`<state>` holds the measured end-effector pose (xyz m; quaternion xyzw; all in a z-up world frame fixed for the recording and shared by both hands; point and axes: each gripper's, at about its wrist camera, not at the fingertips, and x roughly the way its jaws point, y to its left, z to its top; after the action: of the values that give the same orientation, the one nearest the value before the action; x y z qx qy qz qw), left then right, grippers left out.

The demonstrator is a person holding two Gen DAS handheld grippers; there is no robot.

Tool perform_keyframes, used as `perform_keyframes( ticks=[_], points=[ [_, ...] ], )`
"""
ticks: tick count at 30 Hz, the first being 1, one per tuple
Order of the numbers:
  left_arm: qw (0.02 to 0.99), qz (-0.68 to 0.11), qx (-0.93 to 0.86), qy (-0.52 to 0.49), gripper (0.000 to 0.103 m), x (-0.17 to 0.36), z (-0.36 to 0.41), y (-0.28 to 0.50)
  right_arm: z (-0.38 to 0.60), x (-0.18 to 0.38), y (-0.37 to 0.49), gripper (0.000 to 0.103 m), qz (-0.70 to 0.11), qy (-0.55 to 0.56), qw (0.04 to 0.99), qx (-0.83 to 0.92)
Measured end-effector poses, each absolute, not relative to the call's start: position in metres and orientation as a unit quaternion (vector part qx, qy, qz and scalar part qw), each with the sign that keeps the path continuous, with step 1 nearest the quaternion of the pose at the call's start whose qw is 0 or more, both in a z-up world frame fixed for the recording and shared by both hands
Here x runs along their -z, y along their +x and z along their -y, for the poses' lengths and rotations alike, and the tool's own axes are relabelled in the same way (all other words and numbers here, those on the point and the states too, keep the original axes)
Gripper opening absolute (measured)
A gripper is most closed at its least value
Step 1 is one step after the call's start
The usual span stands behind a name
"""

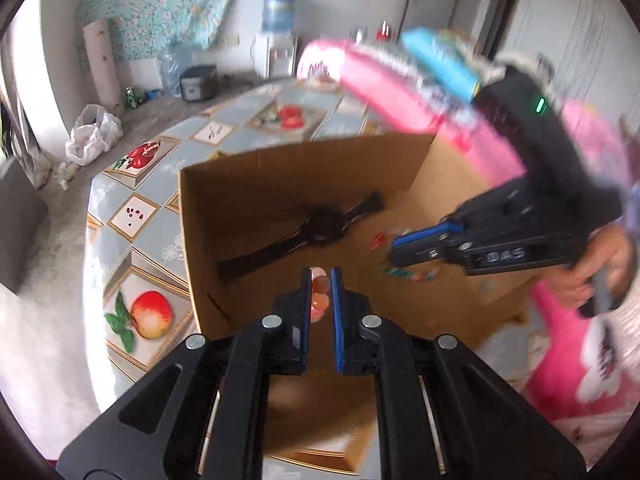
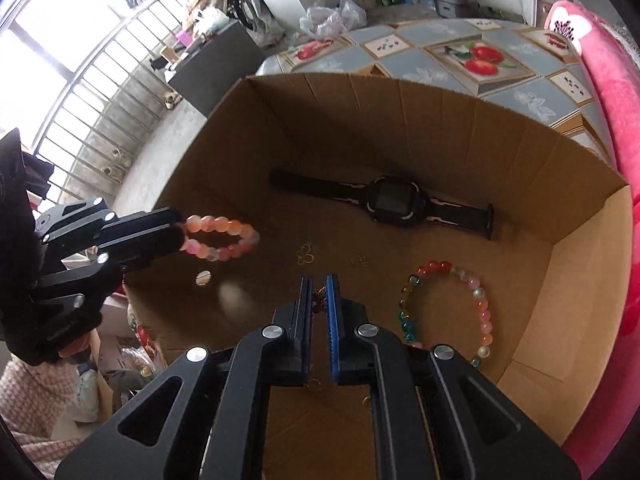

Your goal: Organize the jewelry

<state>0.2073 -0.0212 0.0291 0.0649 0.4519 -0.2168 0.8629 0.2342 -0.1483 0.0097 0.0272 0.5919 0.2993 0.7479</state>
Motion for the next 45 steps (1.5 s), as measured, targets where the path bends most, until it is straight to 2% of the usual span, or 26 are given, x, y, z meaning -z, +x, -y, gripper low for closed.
perform_keyframes(
  ticks=[5,10,12,16,21,24,26,30,34,38,41,45],
  points=[
    [0.824,-0.51,0.199,0.147,0.009,0.01,0.045,0.223,0.14,0.01,0.247,0.008,-0.631,0.013,0.721,-0.287],
    [0.814,-0.524,0.191,0.163,0.009,0.019,0.046,0.223,0.136,0.013,0.244,0.01,-0.633,0.009,0.717,-0.291],
    [0.814,-0.527,0.187,0.158,0.009,0.018,0.043,0.222,0.138,0.012,0.244,0.018,-0.631,0.013,0.719,-0.291],
    [0.82,-0.521,0.177,0.154,0.022,0.013,0.04,0.218,0.142,0.007,0.243,0.018,-0.619,0.021,0.729,-0.292],
    [0.837,-0.502,0.181,0.125,0.026,-0.005,0.03,0.209,0.158,-0.026,0.228,0.021,-0.574,0.03,0.763,-0.294],
    [0.862,-0.466,0.186,0.075,0.04,-0.027,0.013,0.194,0.182,-0.056,0.21,0.031,-0.527,0.043,0.798,-0.289],
    [0.88,-0.438,0.177,0.045,0.057,-0.041,-0.002,0.183,0.207,-0.079,0.192,0.038,-0.48,0.048,0.836,-0.263],
    [0.904,-0.401,0.146,-0.026,0.076,-0.046,-0.037,0.169,0.262,-0.096,0.154,0.052,-0.415,0.071,0.89,-0.174],
    [0.866,-0.469,0.136,-0.108,0.077,-0.007,-0.053,0.176,0.299,-0.072,0.131,0.054,-0.429,0.124,0.886,-0.127],
    [0.84,-0.493,0.152,-0.17,0.078,0.021,-0.052,0.176,0.313,-0.024,0.132,0.054,-0.478,0.208,0.841,-0.146],
    [0.849,-0.486,0.129,-0.161,0.078,0.024,-0.043,0.171,0.299,0.001,0.135,0.054,-0.502,0.236,0.812,-0.181],
    [0.854,-0.481,0.11,-0.164,0.078,0.022,-0.04,0.165,0.278,0.007,0.131,0.056,-0.511,0.223,0.805,-0.201]
  ],
)
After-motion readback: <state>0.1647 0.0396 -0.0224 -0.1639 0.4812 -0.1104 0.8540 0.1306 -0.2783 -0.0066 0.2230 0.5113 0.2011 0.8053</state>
